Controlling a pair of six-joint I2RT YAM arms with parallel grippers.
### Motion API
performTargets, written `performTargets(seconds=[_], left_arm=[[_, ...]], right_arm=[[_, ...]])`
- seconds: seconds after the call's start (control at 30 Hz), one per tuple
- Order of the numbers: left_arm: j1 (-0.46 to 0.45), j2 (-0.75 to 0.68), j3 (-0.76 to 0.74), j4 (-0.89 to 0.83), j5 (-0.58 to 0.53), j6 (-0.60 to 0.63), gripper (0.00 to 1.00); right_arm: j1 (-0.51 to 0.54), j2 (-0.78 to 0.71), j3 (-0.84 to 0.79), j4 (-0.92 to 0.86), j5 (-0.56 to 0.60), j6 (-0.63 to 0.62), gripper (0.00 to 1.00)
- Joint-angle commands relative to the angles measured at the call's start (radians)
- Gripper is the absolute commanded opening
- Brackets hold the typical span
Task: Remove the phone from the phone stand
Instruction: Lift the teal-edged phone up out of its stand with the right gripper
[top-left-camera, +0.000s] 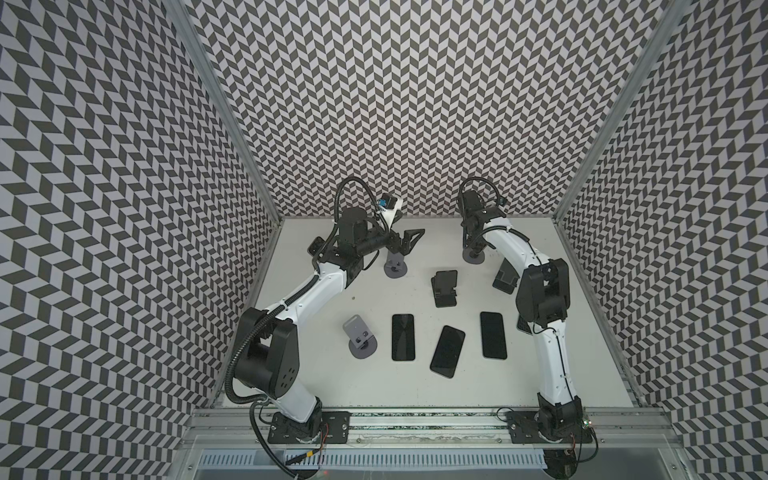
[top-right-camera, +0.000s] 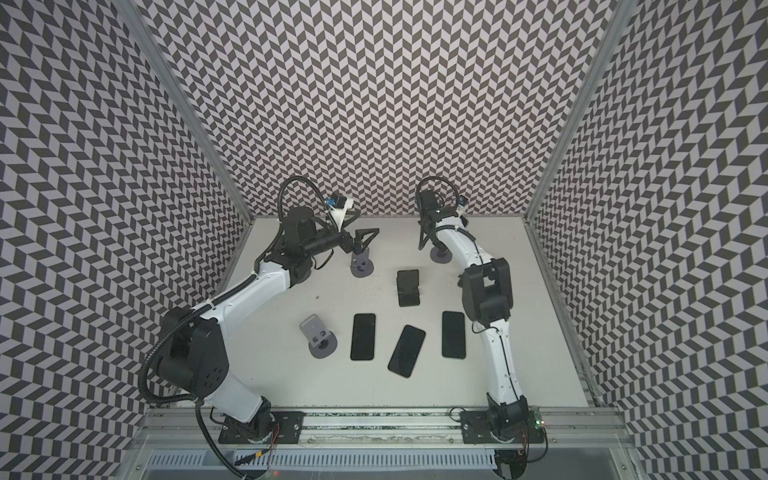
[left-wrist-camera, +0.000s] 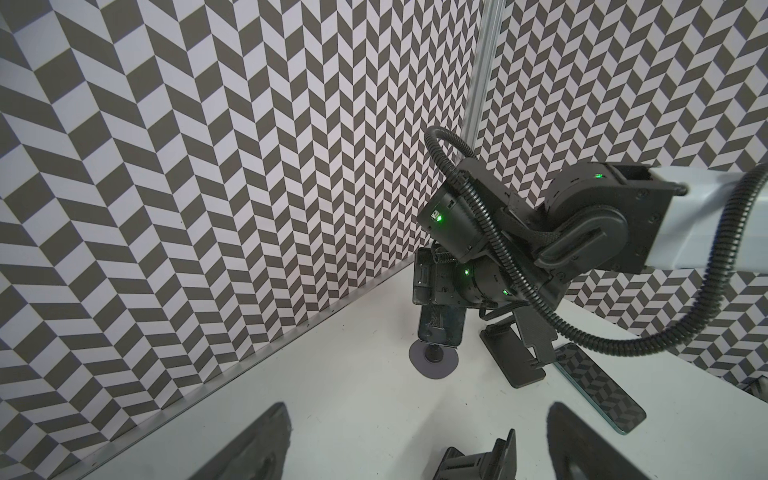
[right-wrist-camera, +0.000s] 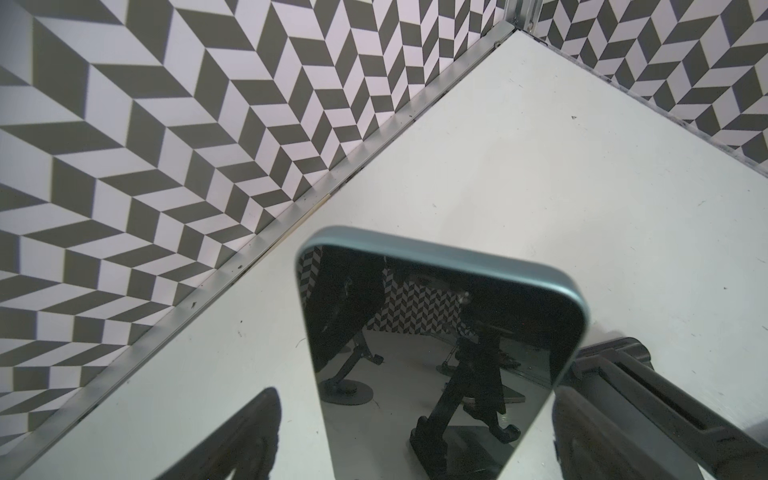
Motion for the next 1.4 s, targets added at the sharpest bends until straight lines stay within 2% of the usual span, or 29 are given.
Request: performTargets(seconds=[0.0,0.3,0.83,1.37], left_arm=[[0.002,-0.025,-0.005,0.02,0.014,0.0,0.96],[0.001,-0.03,-0.014,0.029,0.011,-0.003,0.96],[-0.001,-0.021,-0.013,0.033,0.022,-0.004,0.95],[-0.002,-0.027,-0.019,0.032,0.017,-0.005,0.95]], right_arm=[[-0.005,0.029,0.024,0.035,0.009,-0.001,1.0],[-0.016,0.042,0.023,0.05,0.002,-0.013,0.98],[-0.019,0.027,-0.012,0.109,-0.001,-0.058,0.84],[-0.03,0.028,-0.033,0.112,0.0,-0.063,0.83]])
